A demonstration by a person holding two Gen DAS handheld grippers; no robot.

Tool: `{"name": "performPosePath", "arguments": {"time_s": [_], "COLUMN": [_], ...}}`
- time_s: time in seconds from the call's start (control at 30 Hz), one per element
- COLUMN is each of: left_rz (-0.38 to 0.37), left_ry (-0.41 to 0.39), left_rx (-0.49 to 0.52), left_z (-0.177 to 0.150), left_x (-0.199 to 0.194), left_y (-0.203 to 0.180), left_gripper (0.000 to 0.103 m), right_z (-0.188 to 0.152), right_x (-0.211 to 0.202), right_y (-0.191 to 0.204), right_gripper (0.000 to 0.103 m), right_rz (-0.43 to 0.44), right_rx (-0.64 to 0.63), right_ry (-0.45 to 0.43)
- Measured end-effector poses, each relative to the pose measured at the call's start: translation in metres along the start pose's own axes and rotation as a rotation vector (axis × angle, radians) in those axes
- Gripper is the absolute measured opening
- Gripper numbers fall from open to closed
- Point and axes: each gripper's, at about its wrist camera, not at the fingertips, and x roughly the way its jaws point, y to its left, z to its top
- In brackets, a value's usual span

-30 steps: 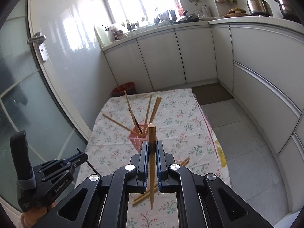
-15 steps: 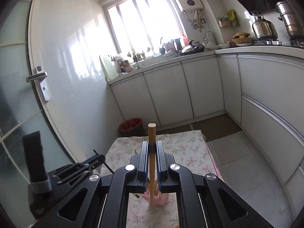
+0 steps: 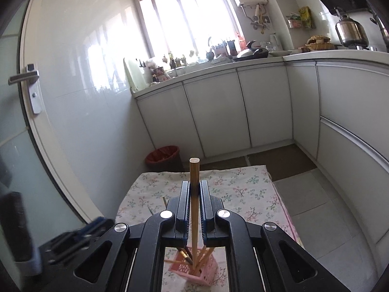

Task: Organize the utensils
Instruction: 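Open the left tool to drop the black stick into the pink cup while the right tool releases its chopstick, then lower the left tool to the black-handled brush and close on it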

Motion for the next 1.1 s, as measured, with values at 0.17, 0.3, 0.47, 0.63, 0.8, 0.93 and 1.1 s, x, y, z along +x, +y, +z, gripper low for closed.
{"name": "performPosePath", "arguments": {"time_s": [0.17, 0.3, 0.47, 0.63, 0.8, 0.93, 1.1], "left_rz": [0.014, 0.025, 0.033, 0.051, 0.095, 0.071, 0.049], "left_ry": [0.041, 0.056, 0.029, 0.012, 0.075, 0.297, 0.669], "left_rx": [-0.031, -0.063, -0.09, -0.144, -0.248, -0.338, -0.449], "left_z": [-0.009, -0.019, -0.015, -0.014, -0.009, 0.006, -0.001], "left_x": [0.005, 0.003, -0.012, -0.026, -0.016, 0.046, 0.164], "left_y": [0.016, 0.026, 0.034, 0.049, 0.077, 0.102, 0.119], "left_gripper": [0.024, 0.024, 0.027, 0.043, 0.066, 0.072, 0.072], "right_z": [-0.021, -0.035, -0.031, -0.027, -0.051, -0.083, -0.116], "right_x": [0.031, 0.043, 0.023, -0.009, -0.063, -0.091, -0.091], "right_y": [0.012, 0.017, 0.018, 0.009, -0.025, -0.058, -0.091], "right_gripper": [0.008, 0.01, 0.021, 0.055, 0.091, 0.1, 0.1], "right_rz": [-0.001, -0.003, -0.004, -0.007, -0.052, -0.09, -0.12], "right_rx": [-0.024, -0.043, -0.053, -0.006, 0.123, 0.24, 0.34], "right_ry": [0.034, 0.075, 0.044, -0.005, -0.098, -0.1, -0.027]}}
